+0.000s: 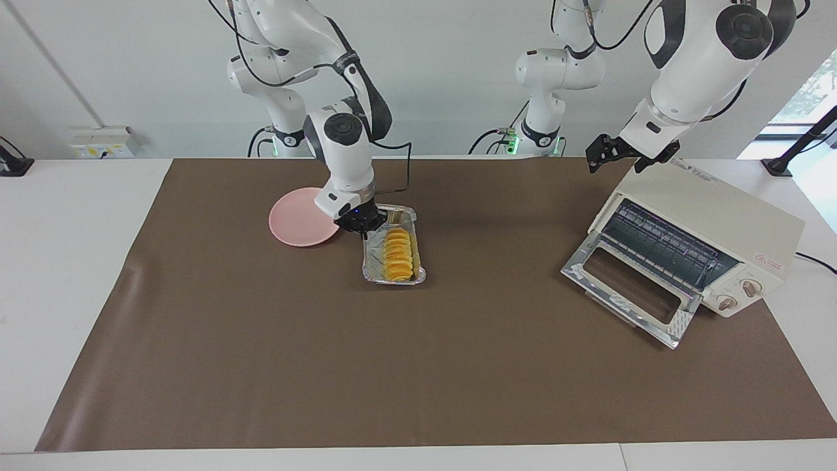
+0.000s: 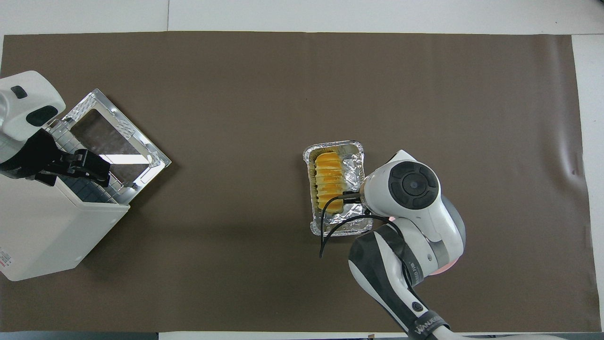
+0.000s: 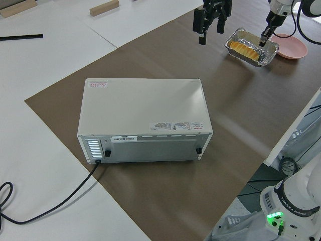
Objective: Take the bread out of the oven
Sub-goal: 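Slide the foil tray with the right gripper beyond the pink plate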
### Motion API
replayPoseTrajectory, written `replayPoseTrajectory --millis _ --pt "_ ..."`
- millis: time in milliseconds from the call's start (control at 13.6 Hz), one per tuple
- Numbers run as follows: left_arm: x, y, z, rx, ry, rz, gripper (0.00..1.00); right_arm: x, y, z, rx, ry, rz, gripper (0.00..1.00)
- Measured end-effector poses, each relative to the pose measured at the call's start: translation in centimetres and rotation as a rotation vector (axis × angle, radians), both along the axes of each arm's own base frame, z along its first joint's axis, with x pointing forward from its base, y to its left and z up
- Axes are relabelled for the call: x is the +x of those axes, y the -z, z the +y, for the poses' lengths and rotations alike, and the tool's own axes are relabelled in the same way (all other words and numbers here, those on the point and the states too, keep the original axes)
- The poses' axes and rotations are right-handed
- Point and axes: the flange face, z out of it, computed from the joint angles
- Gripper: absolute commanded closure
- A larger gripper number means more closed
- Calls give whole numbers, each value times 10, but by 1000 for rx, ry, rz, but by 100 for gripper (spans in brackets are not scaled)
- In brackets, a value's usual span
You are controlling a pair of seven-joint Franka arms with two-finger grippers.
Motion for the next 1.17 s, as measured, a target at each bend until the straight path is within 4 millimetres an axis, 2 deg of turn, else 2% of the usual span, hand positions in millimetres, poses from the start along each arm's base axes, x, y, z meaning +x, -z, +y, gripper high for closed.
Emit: replayPoseTrajectory --millis 147,220,440,513,586,659,879,1099,1172 --pt "1 0 3 -8 27 -1 0 30 -24 -43 66 36 12 100" --pt "2 -1 7 -9 26 -3 0 45 -29 -77 100 54 4 100" --pt "7 -1 19 -15 16 -26 0 69 -25 -194 126 78 -23 100" --pt "7 1 20 -15 16 -22 0 74 -20 -220 126 92 -45 100" --pt "8 3 20 -14 15 -18 0 78 -13 -234 123 108 -63 100" --pt "10 5 20 -14 15 -14 0 81 -3 -240 121 118 -68 100" --pt "14 11 24 -15 11 -14 0 86 26 -234 121 111 -53 100" --pt "16 21 27 -13 8 6 0 80 41 -235 119 79 -38 100" --pt "15 22 26 -13 10 7 0 79 43 -237 119 65 -36 38"
